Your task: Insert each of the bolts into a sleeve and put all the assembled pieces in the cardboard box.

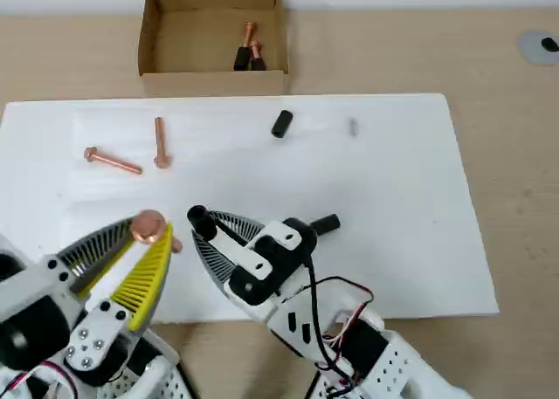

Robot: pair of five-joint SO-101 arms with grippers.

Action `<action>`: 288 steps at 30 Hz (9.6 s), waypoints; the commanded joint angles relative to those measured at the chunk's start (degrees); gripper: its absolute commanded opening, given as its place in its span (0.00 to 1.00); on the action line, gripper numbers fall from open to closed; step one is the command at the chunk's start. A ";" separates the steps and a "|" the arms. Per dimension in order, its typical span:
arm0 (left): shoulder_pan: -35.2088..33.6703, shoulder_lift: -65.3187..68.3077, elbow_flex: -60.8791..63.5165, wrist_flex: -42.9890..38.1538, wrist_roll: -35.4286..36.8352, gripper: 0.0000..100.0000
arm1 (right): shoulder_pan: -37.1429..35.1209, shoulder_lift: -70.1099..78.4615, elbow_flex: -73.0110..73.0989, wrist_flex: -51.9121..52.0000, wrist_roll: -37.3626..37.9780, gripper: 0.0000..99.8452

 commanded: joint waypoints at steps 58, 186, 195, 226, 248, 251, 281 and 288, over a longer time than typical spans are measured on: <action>-12.66 0.04 21.80 -25.67 0.09 0.01 | 0.84 -5.76 -0.13 -11.78 -5.27 0.01; -8.62 0.48 13.80 -15.38 6.42 0.13 | 1.01 -5.32 -0.13 -11.69 -5.10 0.01; -8.70 0.48 13.98 -15.03 6.24 0.13 | 1.01 -5.32 -0.13 -11.69 -5.10 0.01; -15.56 0.40 28.84 -29.36 6.15 0.12 | 1.01 -5.58 -0.13 -11.69 -5.10 0.01; -9.85 0.04 28.40 -28.92 1.67 0.01 | 1.01 -5.58 -0.13 -11.69 -5.10 0.01; -9.85 0.04 28.48 -28.92 1.85 0.01 | 1.01 -5.58 -0.13 -11.69 -5.10 0.01; -4.48 0.48 20.40 -23.30 6.42 0.06 | 3.91 -5.32 -0.13 -12.57 -5.01 0.01; -4.66 0.48 20.40 -23.30 6.15 0.07 | 3.91 -5.41 -0.13 -12.57 -5.01 0.01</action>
